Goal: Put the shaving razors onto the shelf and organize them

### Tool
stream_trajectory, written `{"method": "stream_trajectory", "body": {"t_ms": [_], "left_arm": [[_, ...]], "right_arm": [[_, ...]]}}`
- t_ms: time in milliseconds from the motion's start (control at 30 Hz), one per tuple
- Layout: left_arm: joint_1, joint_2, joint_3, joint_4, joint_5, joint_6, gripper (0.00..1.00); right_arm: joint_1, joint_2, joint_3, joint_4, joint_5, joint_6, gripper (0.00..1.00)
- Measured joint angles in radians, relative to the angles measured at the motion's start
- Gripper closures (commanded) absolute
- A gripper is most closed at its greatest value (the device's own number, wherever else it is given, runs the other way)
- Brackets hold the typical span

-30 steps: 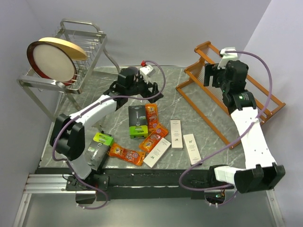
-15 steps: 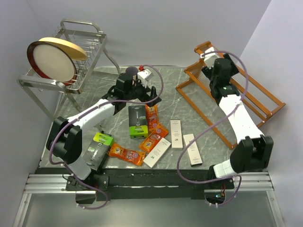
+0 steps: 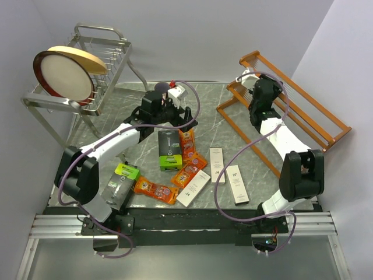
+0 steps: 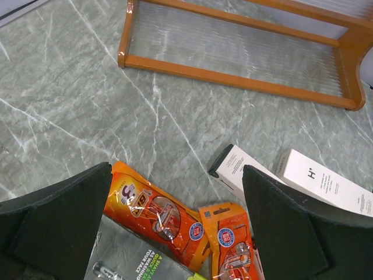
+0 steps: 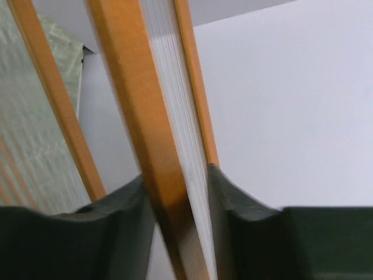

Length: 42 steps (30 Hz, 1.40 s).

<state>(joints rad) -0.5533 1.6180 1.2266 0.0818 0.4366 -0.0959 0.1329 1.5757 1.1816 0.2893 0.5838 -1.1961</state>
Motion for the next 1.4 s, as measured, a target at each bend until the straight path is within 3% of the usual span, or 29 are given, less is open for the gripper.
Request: {"method": "stream_trajectory", "body": {"t_ms": [100,400,633,867,1100,1400], "left_arm": [[0.0,-0.006,-0.007,0.0,-0.009,-0.003,0.0],[0.0,-0.073,-0.048,-0.027,-0.032,0.019,0.0],[0.011,-0.139,-0.095,-0.063,-0.038,0.044,0.0],[0.051,-0.167,-0.113,-0.071,-0.039,0.051,0.01],[0.078,-0.185,-0.124,-0.071,-0.035,0.05,0.01],[0.099,-0.188,-0.141,-0.072,-0.031,0.049,0.0]], "right_arm": [[0.015,0.015,-0.02,0.041,0.005,-0.079,0.86],[0.08,0.008,-0.108,0.197,-0.016,-0.244,1.0],[0.161,-0.072,-0.213,0.261,-0.153,-0.274,1.0],[0.16,-0.233,-0.356,0.249,-0.543,-0.271,1.0],[0.057,-0.259,-0.377,0.252,-0.904,-0.262,1.0],[-0.027,-0.063,-0.258,0.367,-1.179,-0.324,1.0]]}}
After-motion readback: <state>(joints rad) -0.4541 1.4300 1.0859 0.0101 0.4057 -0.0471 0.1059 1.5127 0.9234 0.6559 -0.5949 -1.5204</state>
